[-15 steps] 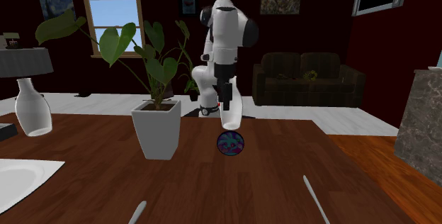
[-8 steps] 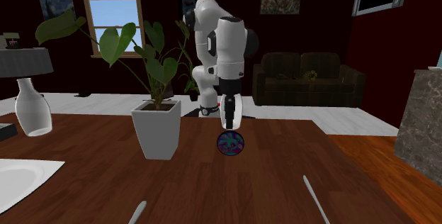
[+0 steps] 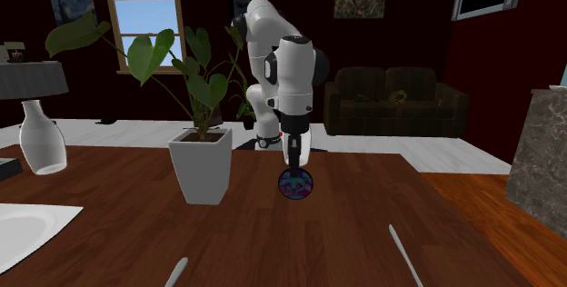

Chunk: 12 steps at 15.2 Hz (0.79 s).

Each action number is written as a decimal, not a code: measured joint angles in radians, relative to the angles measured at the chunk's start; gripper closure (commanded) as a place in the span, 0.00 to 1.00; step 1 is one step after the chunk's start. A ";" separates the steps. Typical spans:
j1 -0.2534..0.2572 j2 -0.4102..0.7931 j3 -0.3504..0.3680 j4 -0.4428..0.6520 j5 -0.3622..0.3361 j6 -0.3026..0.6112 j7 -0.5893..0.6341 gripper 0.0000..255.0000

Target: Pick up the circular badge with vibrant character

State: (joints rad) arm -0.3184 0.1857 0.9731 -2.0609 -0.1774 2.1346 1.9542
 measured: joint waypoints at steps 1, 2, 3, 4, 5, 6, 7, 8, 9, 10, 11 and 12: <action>0.001 0.001 0.000 0.000 -0.001 0.001 0.001 1.00; 0.001 0.002 0.000 -0.001 -0.002 0.002 0.001 1.00; 0.001 0.002 -0.001 -0.001 -0.002 0.002 0.002 1.00; 0.001 0.002 -0.001 0.000 -0.002 0.002 0.002 1.00; 0.001 0.002 -0.001 -0.001 -0.002 0.002 0.002 1.00; 0.001 0.002 -0.001 0.000 -0.002 0.002 0.002 1.00; 0.001 0.002 -0.001 -0.001 -0.002 0.002 0.002 1.00; 0.001 0.002 0.000 -0.001 -0.002 0.002 0.002 1.00; 0.001 0.001 0.000 -0.001 -0.002 0.003 0.001 1.00; -0.002 -0.003 0.001 0.003 0.003 -0.003 -0.003 1.00; -0.006 -0.011 0.004 0.005 0.011 -0.010 -0.009 1.00; -0.009 -0.019 0.006 0.011 0.019 -0.020 -0.015 1.00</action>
State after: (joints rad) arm -0.3272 0.1671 0.9791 -2.0501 -0.1583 2.1142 1.9396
